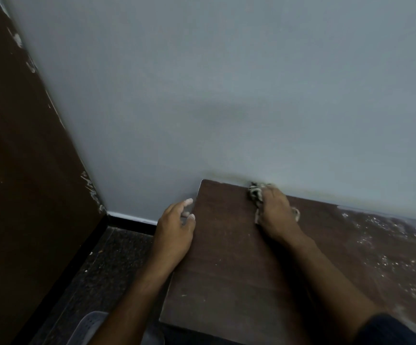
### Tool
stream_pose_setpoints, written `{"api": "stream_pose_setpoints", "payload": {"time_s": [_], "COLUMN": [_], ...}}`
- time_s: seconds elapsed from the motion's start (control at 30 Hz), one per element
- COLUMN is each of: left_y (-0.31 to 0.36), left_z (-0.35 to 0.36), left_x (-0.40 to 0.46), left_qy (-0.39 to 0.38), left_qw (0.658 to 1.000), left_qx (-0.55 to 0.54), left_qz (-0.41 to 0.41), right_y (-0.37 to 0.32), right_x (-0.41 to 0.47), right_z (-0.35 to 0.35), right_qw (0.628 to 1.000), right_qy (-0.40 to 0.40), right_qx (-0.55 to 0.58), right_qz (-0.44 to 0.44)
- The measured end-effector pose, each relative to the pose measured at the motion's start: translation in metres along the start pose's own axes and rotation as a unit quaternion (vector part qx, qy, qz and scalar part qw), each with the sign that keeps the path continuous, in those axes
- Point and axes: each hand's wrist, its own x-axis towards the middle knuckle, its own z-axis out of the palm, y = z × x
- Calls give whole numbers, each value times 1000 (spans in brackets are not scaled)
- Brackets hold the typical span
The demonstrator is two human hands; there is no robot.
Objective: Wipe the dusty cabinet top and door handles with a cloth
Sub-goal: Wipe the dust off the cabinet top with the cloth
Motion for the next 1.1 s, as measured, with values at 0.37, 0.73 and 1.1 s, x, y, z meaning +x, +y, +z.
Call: {"api": "stream_pose_setpoints", "payload": {"time_s": [0.37, 0.73, 1.1], "left_y": [-10, -7, 2], "left_z": [-18, -17, -25], "left_x": [-4, -20, -49], "left_qy": [53, 5, 15], "left_qw": [998, 1000, 998], "left_qx": [-13, -5, -32], "left_qz": [-3, -16, -47], "right_y": [-103, -27, -100], "right_x": [-69, -4, -136], "right_z": [31, 18, 3], "right_qw": [959, 969, 924], "right_qy": [-113, -104, -143], "right_qx": [90, 95, 158], "right_qz": [-245, -203, -318]}}
